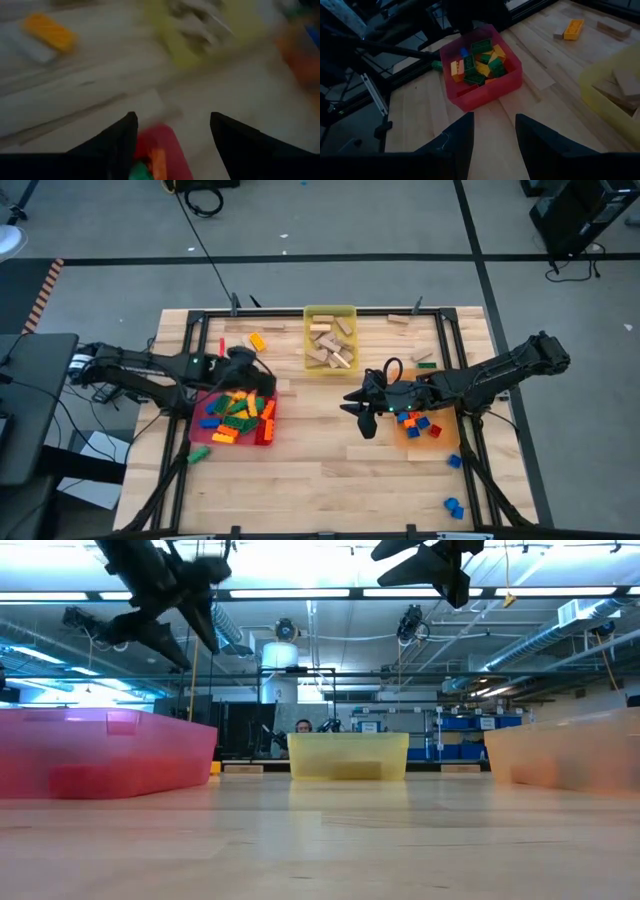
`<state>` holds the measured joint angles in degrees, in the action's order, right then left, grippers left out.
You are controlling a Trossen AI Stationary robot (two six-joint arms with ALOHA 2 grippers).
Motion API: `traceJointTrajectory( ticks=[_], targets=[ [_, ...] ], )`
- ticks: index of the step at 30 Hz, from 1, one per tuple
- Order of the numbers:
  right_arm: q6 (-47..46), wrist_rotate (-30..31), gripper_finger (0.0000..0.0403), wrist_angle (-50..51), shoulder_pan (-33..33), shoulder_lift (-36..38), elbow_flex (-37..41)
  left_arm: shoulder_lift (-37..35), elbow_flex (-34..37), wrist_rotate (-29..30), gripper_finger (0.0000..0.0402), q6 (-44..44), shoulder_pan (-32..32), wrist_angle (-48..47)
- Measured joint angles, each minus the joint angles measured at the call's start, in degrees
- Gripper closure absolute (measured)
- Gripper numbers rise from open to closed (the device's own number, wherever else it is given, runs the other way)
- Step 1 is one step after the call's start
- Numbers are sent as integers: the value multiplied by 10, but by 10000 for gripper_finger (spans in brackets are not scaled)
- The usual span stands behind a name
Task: Sort blocks by size
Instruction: Put the wooden block into the yellow bin
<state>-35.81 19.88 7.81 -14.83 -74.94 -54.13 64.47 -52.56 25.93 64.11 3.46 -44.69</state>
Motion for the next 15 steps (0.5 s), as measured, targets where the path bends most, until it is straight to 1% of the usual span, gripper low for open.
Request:
traceJointTrajectory(
  ticks=[3,4,8,13,15],
  targets=[
    [3,0,244,0,0,0,0,0,0,24,144,84,-26,-26],
    [6,0,244,0,0,0,0,0,1,28,144,95,-37,-27],
    [14,-3,244,0,0,0,0,1,15,28,144,99,-93,-29],
    [18,-5,244,0,0,0,0,10,22,28,144,115,-178,-30],
    [24,-5,244,0,0,0,0,22,22,14,144,114,-211,-28]
  ],
)
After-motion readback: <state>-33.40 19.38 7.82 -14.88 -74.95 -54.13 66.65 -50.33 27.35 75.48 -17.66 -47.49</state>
